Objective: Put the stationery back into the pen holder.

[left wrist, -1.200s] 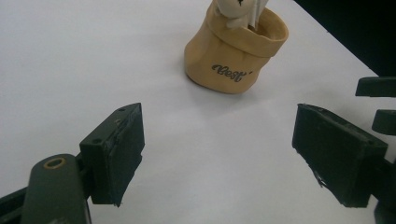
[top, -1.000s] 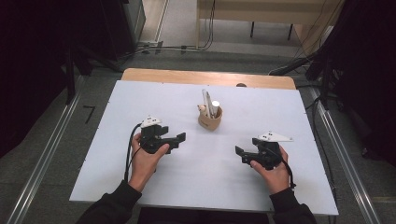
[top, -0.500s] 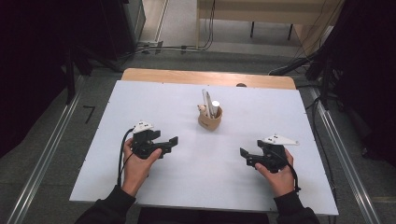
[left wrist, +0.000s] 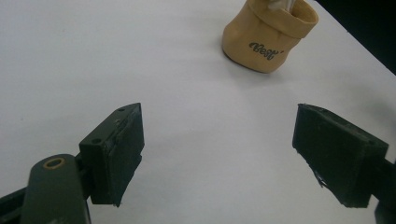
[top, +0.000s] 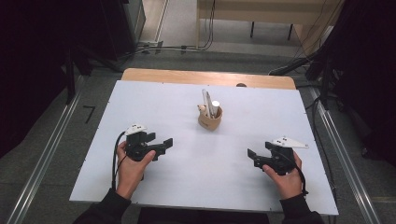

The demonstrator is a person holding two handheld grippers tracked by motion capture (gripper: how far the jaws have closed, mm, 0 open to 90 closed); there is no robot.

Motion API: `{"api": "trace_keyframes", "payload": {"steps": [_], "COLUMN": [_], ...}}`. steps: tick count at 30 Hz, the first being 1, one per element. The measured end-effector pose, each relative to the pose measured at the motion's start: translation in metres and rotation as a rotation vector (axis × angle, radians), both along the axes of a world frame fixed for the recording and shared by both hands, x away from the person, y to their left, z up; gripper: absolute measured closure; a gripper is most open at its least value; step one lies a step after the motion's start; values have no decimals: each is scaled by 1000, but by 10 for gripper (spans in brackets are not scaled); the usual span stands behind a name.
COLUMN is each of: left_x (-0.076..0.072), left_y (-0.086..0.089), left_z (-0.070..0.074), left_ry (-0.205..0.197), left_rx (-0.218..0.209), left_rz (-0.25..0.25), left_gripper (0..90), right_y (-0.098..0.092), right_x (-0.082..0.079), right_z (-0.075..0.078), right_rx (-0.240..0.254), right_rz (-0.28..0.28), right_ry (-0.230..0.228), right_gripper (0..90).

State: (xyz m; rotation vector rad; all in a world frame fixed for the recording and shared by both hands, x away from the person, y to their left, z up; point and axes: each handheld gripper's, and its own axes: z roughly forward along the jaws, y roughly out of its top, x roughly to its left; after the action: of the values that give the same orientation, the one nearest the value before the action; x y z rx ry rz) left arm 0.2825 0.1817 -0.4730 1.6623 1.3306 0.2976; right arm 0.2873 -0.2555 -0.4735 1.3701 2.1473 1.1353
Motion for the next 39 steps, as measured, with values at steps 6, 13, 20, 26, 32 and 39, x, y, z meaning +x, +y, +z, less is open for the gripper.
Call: {"api": "trace_keyframes", "payload": {"steps": [6,13,20,26,32,39], "left_x": [-2,-5,-8,-12,-13,-13], "left_y": [7,16,25,33,40,46], "left_z": [-2,-2,-2,-3,-4,-7], "left_ry": [-3,-14,-12,-9,-8,3], "left_rx": [19,38,43,36,34,43], "left_rz": [22,48,71,87,97,106], "left_gripper": [171,171,171,170,170,170], "right_y": [-10,-19,-30,-38,-47,-61], "right_x": [-3,-6,-10,-13,-15,-17], "right_z": [0,1,2,2,2,2], "right_rx": [-3,-6,-8,-11,-8,-15], "right_rz": [-24,-45,-70,-91,-116,-147], "right_ry": [0,-11,-13,-13,-14,-16], "right_gripper": [183,183,183,183,183,183]}}
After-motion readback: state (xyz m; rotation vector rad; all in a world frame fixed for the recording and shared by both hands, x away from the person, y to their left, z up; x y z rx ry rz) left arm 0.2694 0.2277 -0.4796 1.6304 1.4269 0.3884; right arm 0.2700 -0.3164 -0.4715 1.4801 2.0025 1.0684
